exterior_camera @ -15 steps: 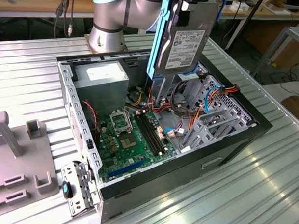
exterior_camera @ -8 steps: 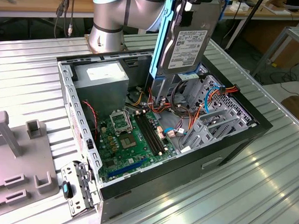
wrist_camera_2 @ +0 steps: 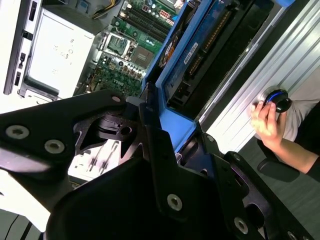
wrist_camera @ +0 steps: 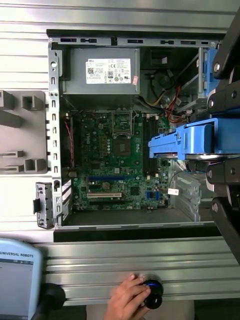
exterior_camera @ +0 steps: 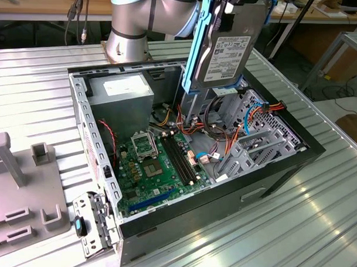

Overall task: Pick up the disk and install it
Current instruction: 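Insert the disk into the insertion slot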

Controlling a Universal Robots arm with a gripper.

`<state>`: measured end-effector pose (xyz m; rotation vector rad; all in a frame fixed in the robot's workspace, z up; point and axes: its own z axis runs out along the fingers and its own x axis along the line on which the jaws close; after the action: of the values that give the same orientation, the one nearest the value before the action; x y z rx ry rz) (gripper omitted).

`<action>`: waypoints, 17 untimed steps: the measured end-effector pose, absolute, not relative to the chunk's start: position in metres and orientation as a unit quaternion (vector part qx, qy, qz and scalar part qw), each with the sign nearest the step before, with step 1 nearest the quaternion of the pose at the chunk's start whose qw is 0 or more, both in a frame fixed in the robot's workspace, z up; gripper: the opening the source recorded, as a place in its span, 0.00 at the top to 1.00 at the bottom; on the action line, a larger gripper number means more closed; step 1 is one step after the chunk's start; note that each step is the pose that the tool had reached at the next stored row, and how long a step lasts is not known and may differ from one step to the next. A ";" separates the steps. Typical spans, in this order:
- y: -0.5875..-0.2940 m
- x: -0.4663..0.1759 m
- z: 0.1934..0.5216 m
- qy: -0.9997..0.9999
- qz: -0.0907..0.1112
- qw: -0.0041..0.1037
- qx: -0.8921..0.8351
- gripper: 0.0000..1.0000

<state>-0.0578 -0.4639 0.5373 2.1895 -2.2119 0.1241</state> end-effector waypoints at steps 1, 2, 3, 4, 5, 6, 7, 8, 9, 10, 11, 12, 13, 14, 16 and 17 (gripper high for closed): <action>-0.464 -0.057 0.537 -0.710 0.040 0.013 0.703 0.63; -0.464 -0.056 0.537 -0.710 0.040 0.013 0.703 0.63; -0.464 -0.054 0.537 -0.710 0.040 0.013 0.703 0.63; -0.464 -0.052 0.537 -0.710 0.040 0.013 0.703 0.63; -0.464 -0.051 0.537 -0.710 0.040 0.013 0.703 0.63; -0.464 -0.050 0.537 -0.710 0.040 0.013 0.703 0.63; -0.464 -0.049 0.537 -0.710 0.040 0.013 0.703 0.63; -0.464 -0.047 0.537 -0.710 0.040 0.013 0.703 0.63; -0.464 -0.046 0.537 -0.710 0.040 0.013 0.703 0.63; -0.465 -0.046 0.537 -0.710 0.040 0.014 0.703 0.63; -0.465 -0.045 0.537 -0.710 0.040 0.014 0.703 0.63; -0.465 -0.044 0.537 -0.710 0.040 0.013 0.703 0.63; -0.465 -0.043 0.536 -0.710 0.040 0.013 0.703 0.63; -0.465 -0.042 0.536 -0.710 0.040 0.013 0.703 0.63; -0.466 -0.040 0.536 -0.710 0.040 0.013 0.703 0.63; -0.466 -0.039 0.536 -0.710 0.040 0.013 0.703 0.63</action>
<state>-0.0392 -0.4658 0.5363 2.1894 -2.2118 0.1241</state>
